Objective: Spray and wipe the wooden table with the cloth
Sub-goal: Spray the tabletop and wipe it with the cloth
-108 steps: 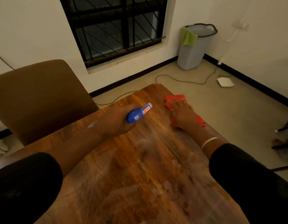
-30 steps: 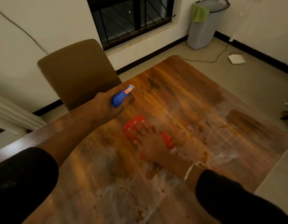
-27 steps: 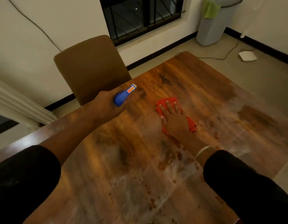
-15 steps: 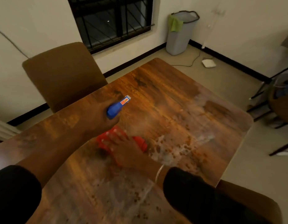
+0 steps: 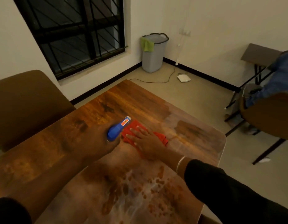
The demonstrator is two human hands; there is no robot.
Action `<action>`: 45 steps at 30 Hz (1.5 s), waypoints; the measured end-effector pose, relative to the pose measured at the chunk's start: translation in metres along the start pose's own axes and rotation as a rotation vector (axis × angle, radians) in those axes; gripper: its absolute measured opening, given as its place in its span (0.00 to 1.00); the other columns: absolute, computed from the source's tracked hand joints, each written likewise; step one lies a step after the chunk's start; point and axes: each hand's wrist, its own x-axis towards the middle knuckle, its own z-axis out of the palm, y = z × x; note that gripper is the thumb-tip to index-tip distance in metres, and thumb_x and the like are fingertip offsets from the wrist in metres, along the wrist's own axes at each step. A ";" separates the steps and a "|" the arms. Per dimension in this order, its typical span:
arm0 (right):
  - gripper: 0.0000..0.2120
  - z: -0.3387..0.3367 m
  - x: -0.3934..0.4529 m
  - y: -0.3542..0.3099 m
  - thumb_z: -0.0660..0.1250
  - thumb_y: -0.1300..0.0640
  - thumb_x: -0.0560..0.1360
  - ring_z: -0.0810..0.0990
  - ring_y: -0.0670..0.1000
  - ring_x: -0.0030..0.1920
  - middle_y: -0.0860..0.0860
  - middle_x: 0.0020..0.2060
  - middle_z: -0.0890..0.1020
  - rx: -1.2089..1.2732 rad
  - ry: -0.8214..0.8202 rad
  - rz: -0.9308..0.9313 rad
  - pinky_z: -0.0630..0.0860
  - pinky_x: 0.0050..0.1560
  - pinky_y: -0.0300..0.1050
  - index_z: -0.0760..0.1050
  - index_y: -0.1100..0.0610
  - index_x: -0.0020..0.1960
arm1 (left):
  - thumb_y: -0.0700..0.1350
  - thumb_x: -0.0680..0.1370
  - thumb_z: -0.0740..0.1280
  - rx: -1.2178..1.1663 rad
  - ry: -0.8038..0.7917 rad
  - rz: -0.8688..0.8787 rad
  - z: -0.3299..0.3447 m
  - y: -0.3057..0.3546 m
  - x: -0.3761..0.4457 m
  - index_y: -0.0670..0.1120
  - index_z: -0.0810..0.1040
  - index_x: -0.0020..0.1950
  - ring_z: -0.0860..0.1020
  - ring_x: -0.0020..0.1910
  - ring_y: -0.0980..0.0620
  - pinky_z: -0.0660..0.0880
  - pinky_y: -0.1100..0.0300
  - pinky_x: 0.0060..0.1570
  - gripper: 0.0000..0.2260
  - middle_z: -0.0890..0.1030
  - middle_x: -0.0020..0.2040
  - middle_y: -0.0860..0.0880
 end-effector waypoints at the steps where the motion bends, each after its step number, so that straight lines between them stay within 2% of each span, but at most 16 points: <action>1: 0.26 -0.006 0.002 0.017 0.47 0.47 0.89 0.44 0.56 0.86 0.47 0.86 0.47 0.065 -0.097 -0.016 0.48 0.83 0.59 0.47 0.42 0.86 | 0.44 0.70 0.76 -0.058 -0.023 -0.016 0.007 0.002 0.012 0.39 0.79 0.59 0.76 0.40 0.53 0.66 0.67 0.43 0.20 0.82 0.46 0.44; 6: 0.26 -0.030 0.035 0.142 0.49 0.49 0.89 0.46 0.59 0.85 0.51 0.86 0.48 0.022 -0.014 0.319 0.50 0.84 0.63 0.49 0.47 0.86 | 0.45 0.70 0.75 -0.053 0.083 0.066 0.035 0.008 0.056 0.43 0.80 0.56 0.76 0.40 0.58 0.71 0.60 0.43 0.16 0.81 0.42 0.55; 8: 0.26 -0.031 0.045 0.178 0.51 0.50 0.89 0.52 0.61 0.84 0.53 0.85 0.53 0.082 -0.004 0.436 0.56 0.82 0.62 0.50 0.48 0.86 | 0.43 0.69 0.76 -0.129 0.042 0.079 0.042 0.006 0.066 0.48 0.79 0.52 0.76 0.31 0.60 0.74 0.69 0.35 0.13 0.76 0.33 0.62; 9: 0.27 -0.032 0.049 0.194 0.53 0.50 0.88 0.58 0.62 0.82 0.56 0.84 0.57 0.157 0.001 0.493 0.61 0.80 0.63 0.52 0.49 0.86 | 0.41 0.69 0.77 -0.159 0.029 0.078 0.047 0.005 0.070 0.51 0.75 0.49 0.78 0.32 0.62 0.72 0.74 0.29 0.15 0.73 0.29 0.63; 11: 0.29 -0.033 0.050 0.215 0.61 0.50 0.86 0.69 0.66 0.75 0.60 0.78 0.66 0.244 0.020 0.569 0.69 0.74 0.64 0.56 0.50 0.84 | 0.38 0.69 0.77 -0.188 0.010 0.082 0.053 0.005 0.071 0.57 0.69 0.46 0.76 0.40 0.74 0.68 0.83 0.34 0.20 0.71 0.26 0.61; 14: 0.29 -0.022 0.027 0.212 0.62 0.48 0.85 0.73 0.64 0.71 0.58 0.76 0.69 0.249 0.108 0.559 0.71 0.71 0.60 0.58 0.49 0.84 | 0.40 0.71 0.75 -0.221 -0.031 0.067 0.061 0.015 0.070 0.61 0.69 0.42 0.75 0.41 0.74 0.66 0.84 0.36 0.19 0.79 0.34 0.67; 19: 0.23 -0.004 -0.011 0.146 0.56 0.53 0.88 0.57 0.57 0.84 0.49 0.83 0.62 0.247 0.144 0.333 0.49 0.83 0.55 0.64 0.45 0.82 | 0.41 0.72 0.75 -0.248 -0.085 0.035 0.068 0.044 0.067 0.56 0.73 0.44 0.77 0.34 0.67 0.70 0.77 0.32 0.14 0.78 0.29 0.64; 23: 0.22 0.003 -0.049 0.103 0.60 0.56 0.86 0.61 0.58 0.82 0.52 0.81 0.67 0.317 0.128 0.128 0.54 0.83 0.54 0.69 0.48 0.80 | 0.43 0.72 0.74 -0.306 -0.076 0.052 0.064 0.062 0.063 0.61 0.73 0.46 0.77 0.33 0.59 0.73 0.70 0.31 0.14 0.77 0.31 0.56; 26: 0.20 -0.024 -0.082 0.114 0.62 0.61 0.84 0.75 0.63 0.72 0.56 0.73 0.77 0.602 0.290 0.389 0.77 0.64 0.49 0.78 0.48 0.73 | 0.45 0.72 0.74 -0.286 -0.117 0.079 0.061 0.072 0.051 0.64 0.73 0.44 0.78 0.37 0.62 0.73 0.74 0.34 0.15 0.79 0.38 0.67; 28: 0.18 -0.044 -0.102 0.127 0.58 0.60 0.86 0.80 0.68 0.64 0.60 0.66 0.82 0.771 0.476 0.645 0.76 0.43 0.35 0.79 0.51 0.71 | 0.47 0.72 0.73 -0.307 -0.140 0.074 0.061 0.077 0.041 0.65 0.74 0.45 0.79 0.40 0.62 0.74 0.74 0.35 0.14 0.80 0.39 0.66; 31: 0.21 -0.064 -0.132 0.136 0.54 0.66 0.87 0.79 0.56 0.66 0.52 0.65 0.79 0.969 0.633 0.849 0.71 0.45 0.20 0.73 0.57 0.76 | 0.44 0.71 0.73 -0.274 -0.180 0.082 0.066 0.086 0.021 0.61 0.77 0.46 0.80 0.40 0.58 0.76 0.70 0.38 0.12 0.82 0.38 0.58; 34: 0.21 -0.078 -0.155 0.134 0.55 0.69 0.86 0.81 0.51 0.60 0.57 0.71 0.78 0.986 0.688 0.912 0.71 0.42 0.18 0.73 0.61 0.76 | 0.45 0.71 0.72 -0.238 -0.255 0.124 0.073 0.098 -0.002 0.51 0.78 0.48 0.78 0.36 0.49 0.77 0.49 0.41 0.08 0.81 0.38 0.48; 36: 0.21 -0.084 -0.167 0.127 0.56 0.69 0.85 0.82 0.48 0.51 0.57 0.69 0.80 0.972 0.737 0.908 0.69 0.38 0.18 0.75 0.60 0.75 | 0.49 0.70 0.71 -0.181 -0.296 0.193 0.077 0.104 -0.017 0.50 0.78 0.48 0.77 0.36 0.52 0.77 0.51 0.43 0.09 0.80 0.40 0.51; 40: 0.22 -0.088 -0.180 0.128 0.55 0.66 0.86 0.79 0.42 0.44 0.57 0.64 0.83 0.941 0.718 0.878 0.74 0.41 0.24 0.75 0.55 0.75 | 0.51 0.69 0.69 -0.137 -0.359 0.145 0.079 0.106 -0.033 0.49 0.79 0.46 0.78 0.37 0.50 0.77 0.50 0.43 0.09 0.81 0.38 0.50; 43: 0.21 -0.087 -0.184 0.124 0.55 0.67 0.86 0.85 0.55 0.53 0.58 0.64 0.83 0.993 0.752 0.859 0.83 0.58 0.46 0.76 0.57 0.75 | 0.52 0.69 0.69 -0.081 -0.487 0.147 0.078 0.099 -0.039 0.50 0.78 0.43 0.78 0.36 0.48 0.77 0.51 0.42 0.07 0.79 0.36 0.49; 45: 0.21 -0.084 -0.187 0.123 0.54 0.65 0.87 0.85 0.58 0.51 0.59 0.63 0.84 1.004 0.742 0.868 0.81 0.57 0.55 0.76 0.55 0.75 | 0.48 0.70 0.71 -0.085 -0.483 0.151 0.078 0.093 -0.044 0.51 0.76 0.39 0.75 0.32 0.50 0.73 0.54 0.37 0.05 0.76 0.31 0.51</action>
